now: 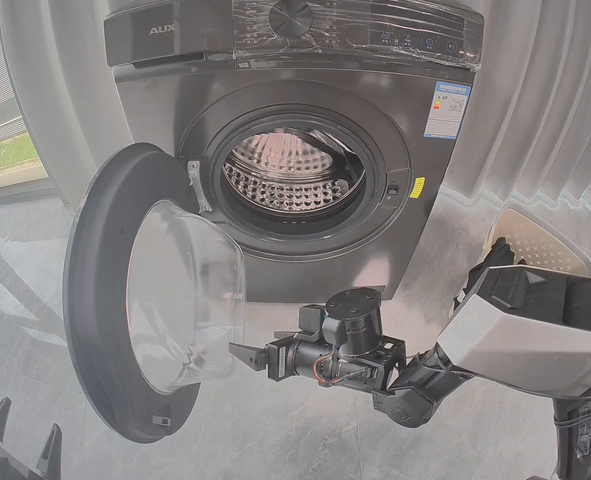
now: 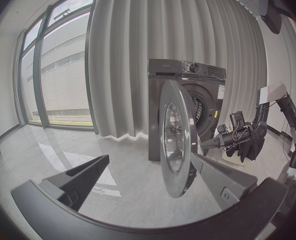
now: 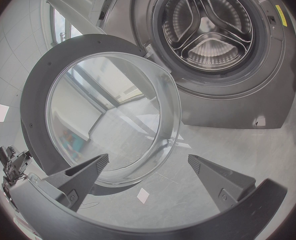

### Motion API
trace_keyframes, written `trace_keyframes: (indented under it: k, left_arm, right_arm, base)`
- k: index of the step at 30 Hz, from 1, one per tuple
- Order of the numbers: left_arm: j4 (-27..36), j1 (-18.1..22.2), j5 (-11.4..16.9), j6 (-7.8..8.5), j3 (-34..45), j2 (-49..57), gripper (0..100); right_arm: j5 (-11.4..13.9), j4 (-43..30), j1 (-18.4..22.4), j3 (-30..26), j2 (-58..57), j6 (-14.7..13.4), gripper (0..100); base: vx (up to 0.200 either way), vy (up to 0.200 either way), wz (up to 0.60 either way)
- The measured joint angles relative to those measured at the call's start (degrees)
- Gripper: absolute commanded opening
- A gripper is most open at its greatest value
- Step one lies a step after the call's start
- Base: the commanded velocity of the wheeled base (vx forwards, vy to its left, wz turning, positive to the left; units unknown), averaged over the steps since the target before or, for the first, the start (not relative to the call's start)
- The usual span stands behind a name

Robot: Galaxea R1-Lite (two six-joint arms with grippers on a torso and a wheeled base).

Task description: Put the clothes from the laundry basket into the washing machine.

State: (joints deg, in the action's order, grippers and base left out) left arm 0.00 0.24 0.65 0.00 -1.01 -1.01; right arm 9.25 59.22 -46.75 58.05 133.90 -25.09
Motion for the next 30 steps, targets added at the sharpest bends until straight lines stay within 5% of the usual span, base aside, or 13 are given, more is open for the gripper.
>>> trace_keyframes:
  k: [30]
  left_arm:
    - [0.0, 0.0, 0.0, -0.07, 0.0, 0.0, 100]
  right_arm:
    - [-2.0, 1.7, -4.2, 3.1, 1.8, -2.9, 100]
  base:
    - [0.000, 0.000, 0.00]
